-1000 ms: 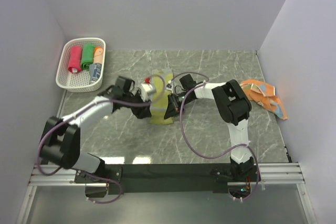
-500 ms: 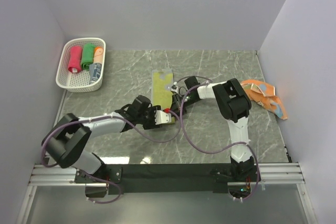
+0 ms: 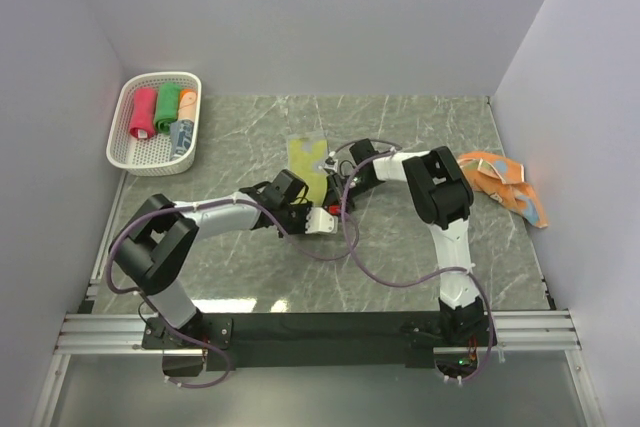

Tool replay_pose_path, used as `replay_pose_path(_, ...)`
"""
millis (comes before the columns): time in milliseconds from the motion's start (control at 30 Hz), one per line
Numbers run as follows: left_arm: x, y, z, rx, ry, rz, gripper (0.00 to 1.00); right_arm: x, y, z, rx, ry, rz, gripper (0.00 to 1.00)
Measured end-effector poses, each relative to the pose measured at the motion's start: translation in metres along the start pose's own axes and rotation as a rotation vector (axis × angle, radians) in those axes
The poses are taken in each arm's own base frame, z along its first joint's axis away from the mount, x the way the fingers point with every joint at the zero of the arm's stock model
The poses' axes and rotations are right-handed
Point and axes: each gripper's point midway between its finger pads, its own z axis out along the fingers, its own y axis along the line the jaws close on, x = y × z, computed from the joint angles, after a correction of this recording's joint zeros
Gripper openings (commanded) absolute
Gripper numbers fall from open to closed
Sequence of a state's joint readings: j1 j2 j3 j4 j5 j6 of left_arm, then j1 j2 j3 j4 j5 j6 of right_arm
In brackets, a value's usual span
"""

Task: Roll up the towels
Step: Roll the towel

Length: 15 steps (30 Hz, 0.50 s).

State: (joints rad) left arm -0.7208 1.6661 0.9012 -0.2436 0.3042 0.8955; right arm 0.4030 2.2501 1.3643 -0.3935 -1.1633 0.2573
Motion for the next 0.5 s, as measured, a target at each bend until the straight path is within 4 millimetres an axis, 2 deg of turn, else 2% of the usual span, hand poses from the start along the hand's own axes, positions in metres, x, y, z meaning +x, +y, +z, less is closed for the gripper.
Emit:
replay_pose_path(167, 0.005, -0.015, -0.007, 0.051, 0.015, -0.05, 0.09, -0.006, 0.004, 0.011, -0.014, 0.033, -0.001, 0.0)
replay_pose_path(433, 0.019, -0.05, -0.025, 0.102, 0.047, -0.207, 0.05, 0.013, 0.019, 0.046, -0.014, 0.114, -0.043, 0.01)
replay_pose_path(500, 0.02, -0.054, -0.028, 0.118, 0.038, -0.253, 0.04, 0.02, 0.019, 0.046, -0.013, 0.119, -0.048, 0.09)
